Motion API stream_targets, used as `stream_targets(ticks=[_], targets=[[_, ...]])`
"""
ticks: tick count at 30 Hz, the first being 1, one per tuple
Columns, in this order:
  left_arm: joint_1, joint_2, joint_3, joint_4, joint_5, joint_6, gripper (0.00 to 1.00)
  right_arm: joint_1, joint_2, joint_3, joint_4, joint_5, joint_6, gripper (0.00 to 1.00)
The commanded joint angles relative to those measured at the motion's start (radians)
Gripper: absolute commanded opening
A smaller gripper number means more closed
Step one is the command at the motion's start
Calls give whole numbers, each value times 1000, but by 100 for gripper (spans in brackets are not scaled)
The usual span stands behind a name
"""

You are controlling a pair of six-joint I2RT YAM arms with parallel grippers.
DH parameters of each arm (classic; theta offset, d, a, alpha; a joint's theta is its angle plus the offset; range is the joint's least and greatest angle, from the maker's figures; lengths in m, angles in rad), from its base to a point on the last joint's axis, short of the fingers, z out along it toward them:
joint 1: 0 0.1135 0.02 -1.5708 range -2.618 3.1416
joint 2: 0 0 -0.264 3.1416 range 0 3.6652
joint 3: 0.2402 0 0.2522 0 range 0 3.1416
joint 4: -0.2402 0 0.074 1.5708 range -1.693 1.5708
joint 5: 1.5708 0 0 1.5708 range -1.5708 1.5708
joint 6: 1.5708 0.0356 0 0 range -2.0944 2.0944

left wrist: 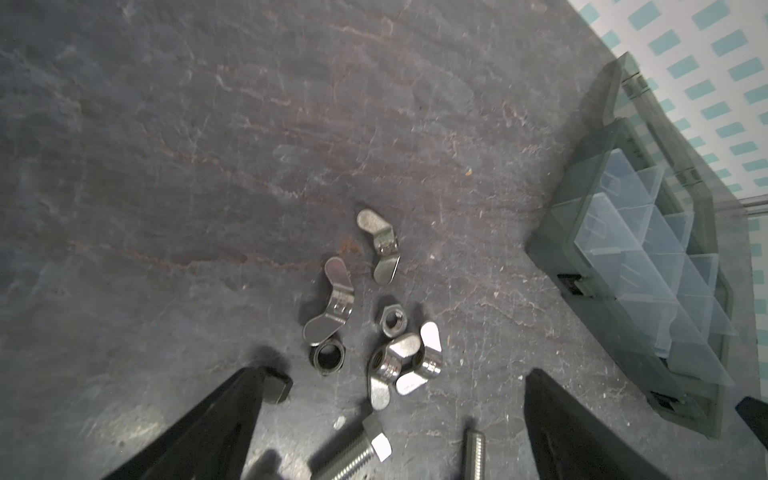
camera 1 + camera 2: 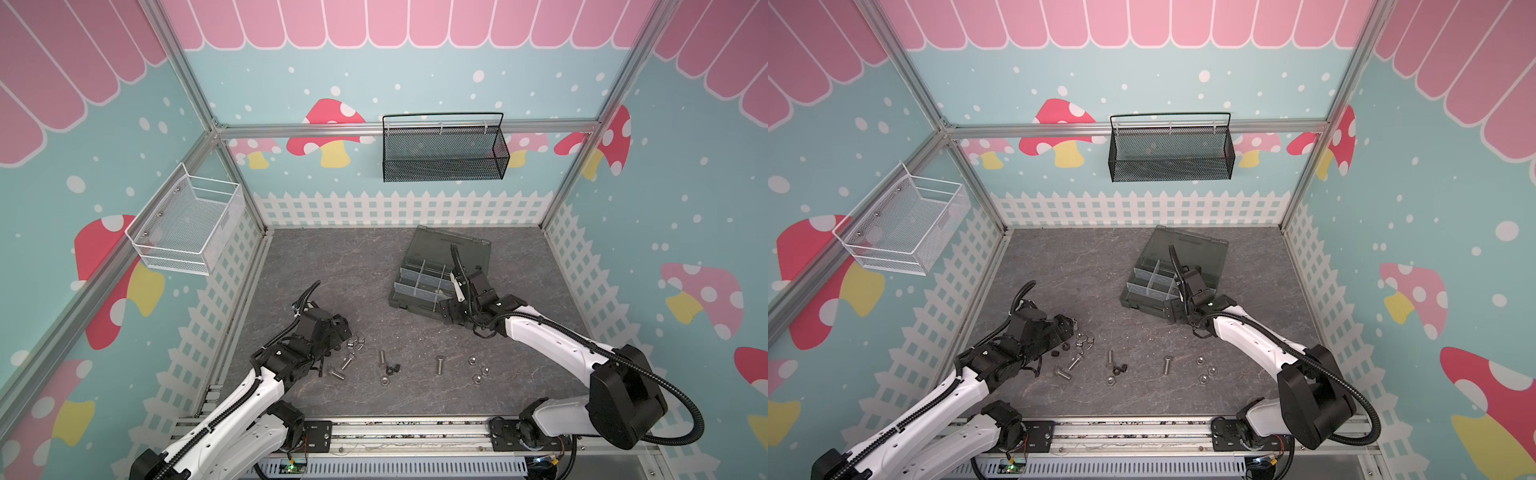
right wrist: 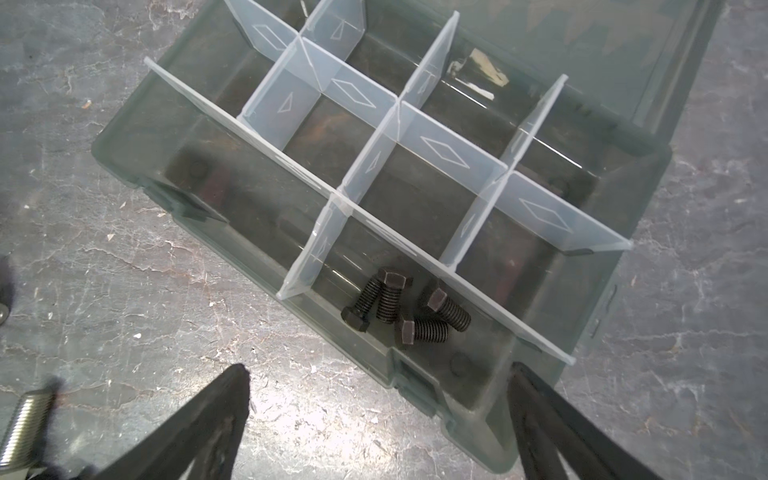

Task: Sort the screws and nuts into containers
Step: 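Lower the left gripper onto a silver bolt while the right gripper hovers over the organizer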

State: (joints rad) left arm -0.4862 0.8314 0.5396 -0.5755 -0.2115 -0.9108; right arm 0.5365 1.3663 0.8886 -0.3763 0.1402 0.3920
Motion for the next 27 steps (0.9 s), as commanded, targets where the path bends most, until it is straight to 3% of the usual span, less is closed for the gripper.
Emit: stream_targets(ticks=[1,7,12,15,22,27], targets=[[-45,-31,20,-147,4,-123,100,-3,-44,-24,15,43,20,98],[-218,-53,-8,-272,-55,-318,99,-4,-105,-55,34,87,44,98],[-354,37,-23,-320,-102,-438,100,-3,-140,-75,57,98,56,98],[-373,102,-22,-317,-102,-445,97,-4,-144,-76,58,98,59,98],[-373,150,-49,-286,-102,-431,74,-3,-129,-83,57,121,77,98],[-373,159,-84,-248,-100,-433,69,-4,-104,-77,57,111,87,98]])
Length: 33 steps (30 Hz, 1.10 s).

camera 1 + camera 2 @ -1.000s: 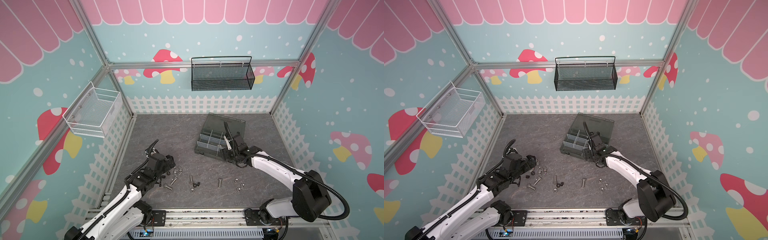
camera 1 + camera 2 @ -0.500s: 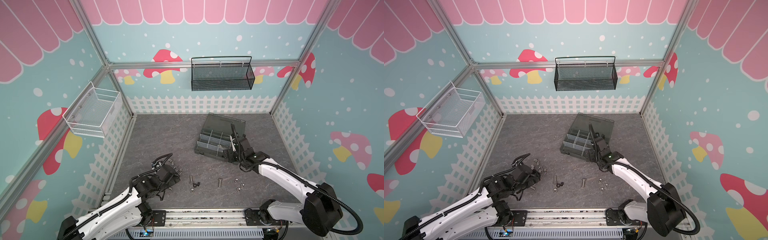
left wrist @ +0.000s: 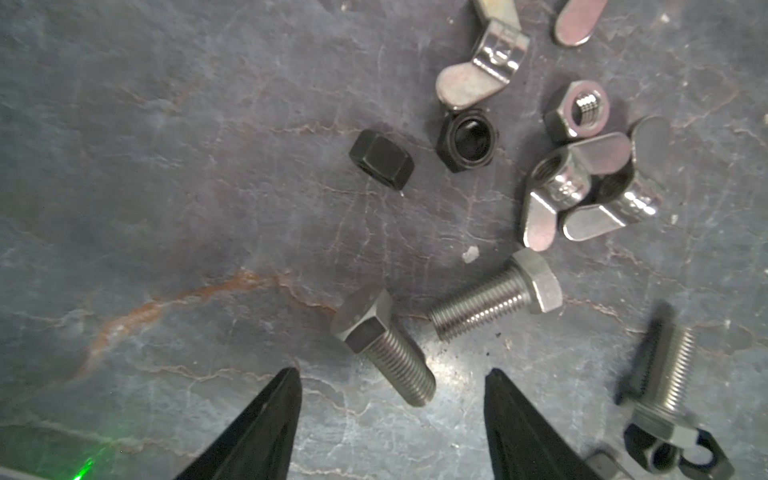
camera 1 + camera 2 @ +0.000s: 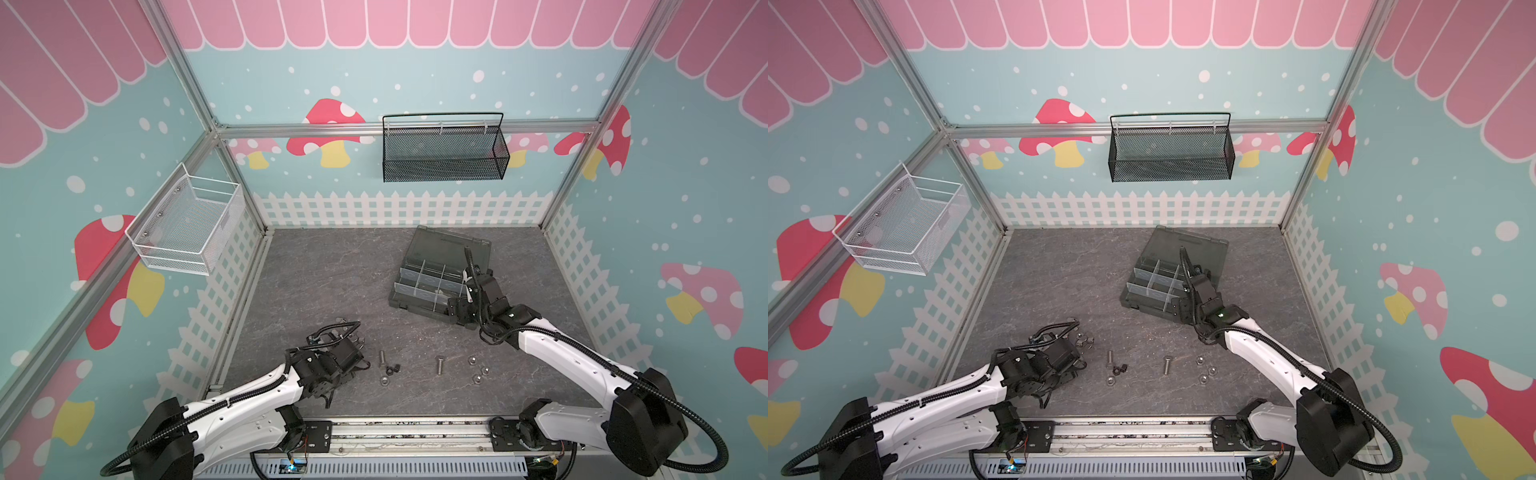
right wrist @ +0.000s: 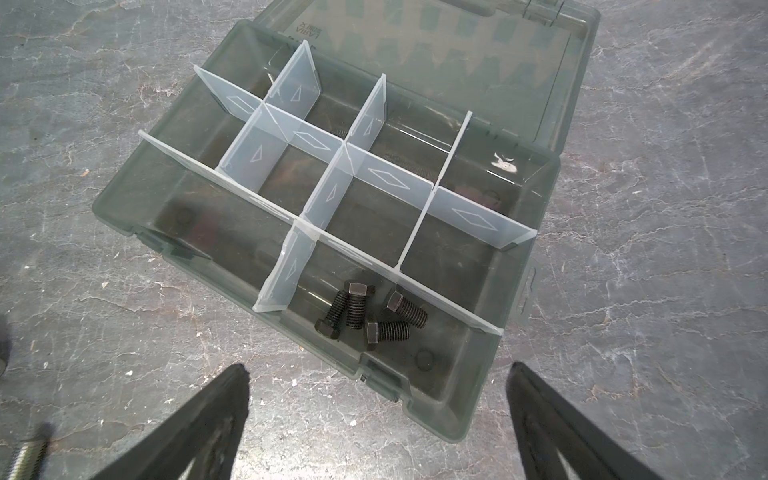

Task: Sort the screws and nuts into containers
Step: 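Lower the left gripper onto a silver bolt while the right gripper hovers over the organizer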

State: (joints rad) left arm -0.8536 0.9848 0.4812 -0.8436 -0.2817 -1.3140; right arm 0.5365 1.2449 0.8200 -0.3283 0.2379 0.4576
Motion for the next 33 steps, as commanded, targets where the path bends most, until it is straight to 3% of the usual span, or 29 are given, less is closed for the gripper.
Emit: stream_targets(ticks=[1,10,24,33], targets=[[-5,8,-34,39,-24,-25,67,-3,21,-7,8,14,22,98],[3,44,-78,90,-12,-17,59,-3,28,2,6,7,26,98],[47,131,-67,89,28,39,36,-4,35,-1,-10,25,38,98],[54,132,-71,107,42,45,16,-4,15,-6,-12,35,41,98]])
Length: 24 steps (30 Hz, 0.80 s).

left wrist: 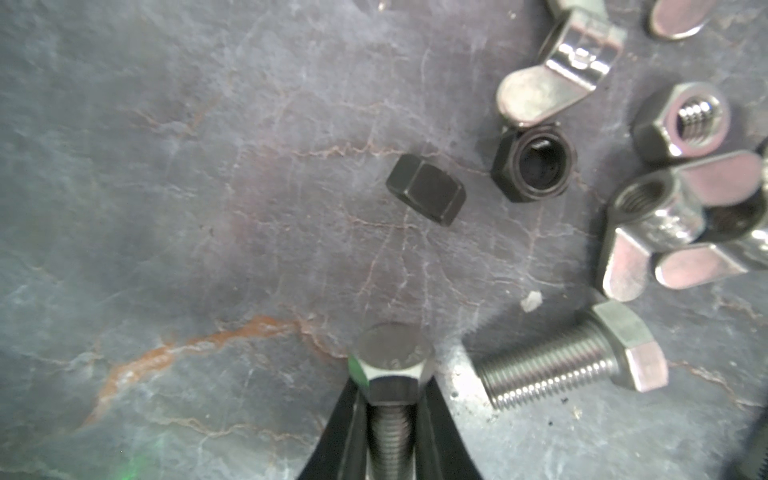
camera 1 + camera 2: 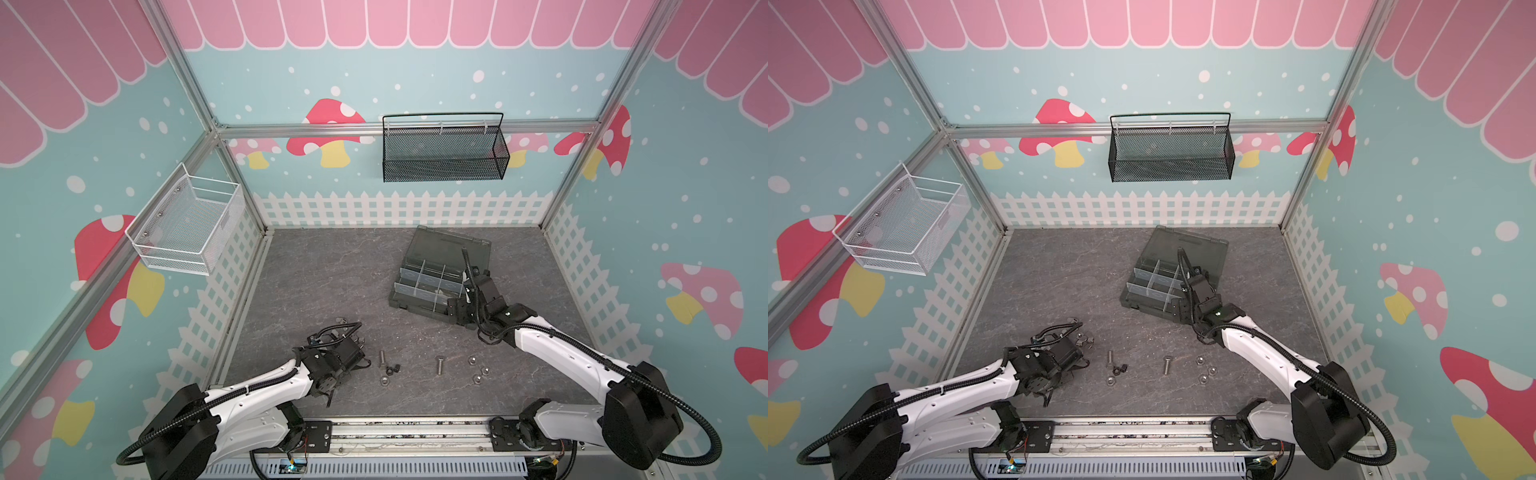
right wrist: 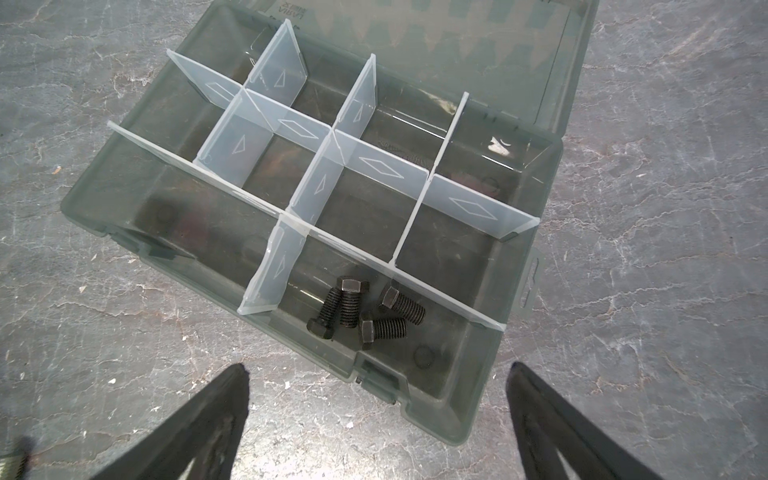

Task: Sort the screws and nuts into containers
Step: 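Lower the left gripper onto a silver bolt while the right gripper hovers over the organizer, then close the left gripper on the silver bolt and lift it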

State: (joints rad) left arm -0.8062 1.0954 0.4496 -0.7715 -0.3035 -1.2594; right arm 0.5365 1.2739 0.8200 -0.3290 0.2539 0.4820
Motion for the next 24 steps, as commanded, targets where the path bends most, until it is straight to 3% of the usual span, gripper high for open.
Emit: stream_targets(ticks=[1,8,17,24], targets=[[9,16,-40,36,65,-8,13,-4,-16,-7,-12,19,17,98],[43,-50,-34,35,70,22,0,-4,-27,-5,-12,15,13,98],[132,-174,80,31,65,194,0,-4,-34,-8,-18,-5,18,98],[208,-122,207,117,115,359,0,-4,-32,-5,-19,-22,32,98]])
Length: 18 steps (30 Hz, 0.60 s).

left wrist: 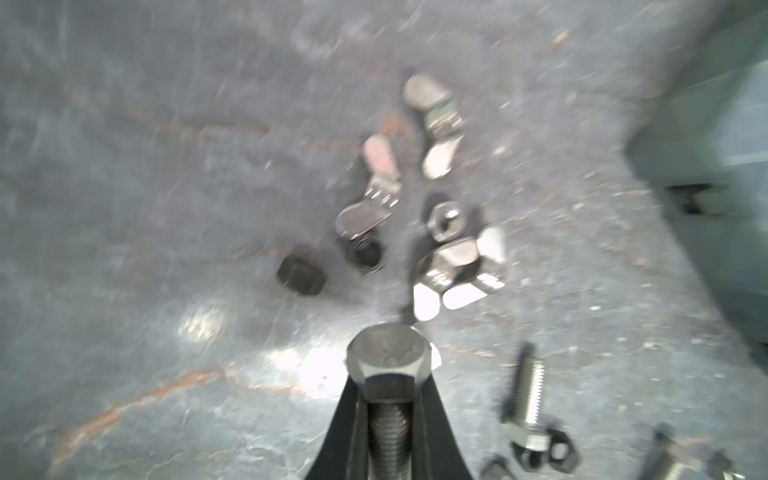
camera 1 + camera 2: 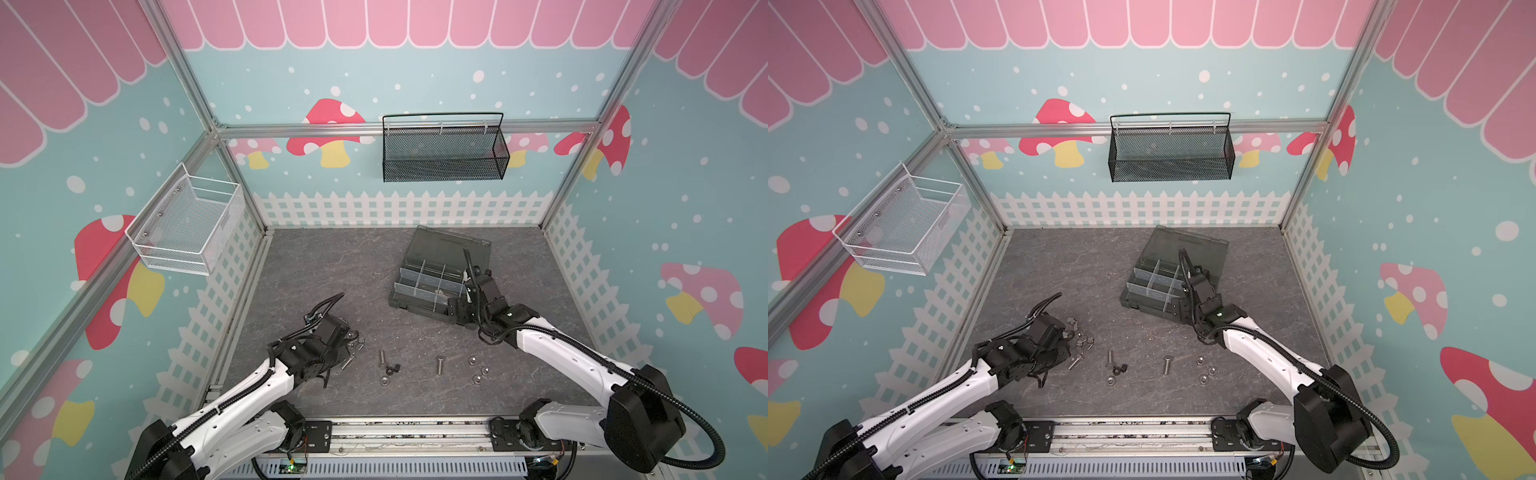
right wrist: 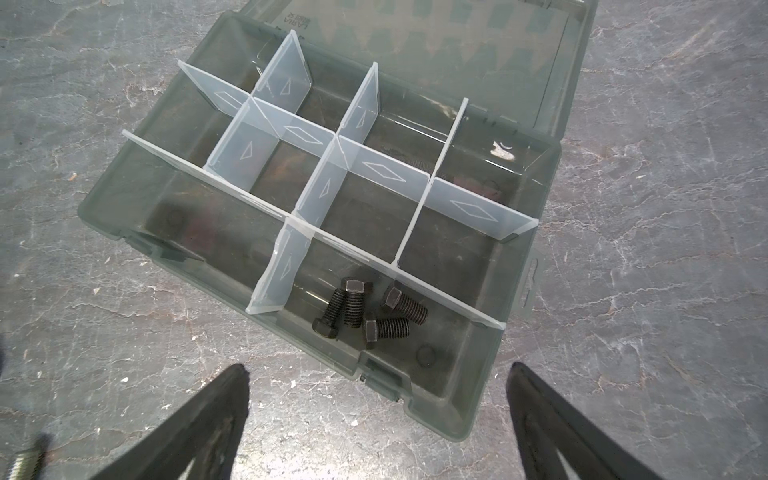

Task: Sort the screws and nuts into containers
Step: 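Close the left gripper on the silver bolt and lift it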

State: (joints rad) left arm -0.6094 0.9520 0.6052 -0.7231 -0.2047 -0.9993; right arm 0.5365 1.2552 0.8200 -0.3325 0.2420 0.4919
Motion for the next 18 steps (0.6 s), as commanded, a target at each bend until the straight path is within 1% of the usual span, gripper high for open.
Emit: stream_targets(ticks=[1,4,8,14,18], targets=[[13,39,69,99,23,120,0,-3,-11,-3,-15,-13,26,98],[23,92,105,209,64,175,0,-4,0,3,-20,-24,34,98],[42,197,160,374,168,232,0,-4,16,16,-32,-41,50,98],[42,409,316,500,299,315,0,-4,9,15,-45,-61,75,98],[39,555,424,538,382,343,0,-3,-20,-3,-40,-76,91,98]])
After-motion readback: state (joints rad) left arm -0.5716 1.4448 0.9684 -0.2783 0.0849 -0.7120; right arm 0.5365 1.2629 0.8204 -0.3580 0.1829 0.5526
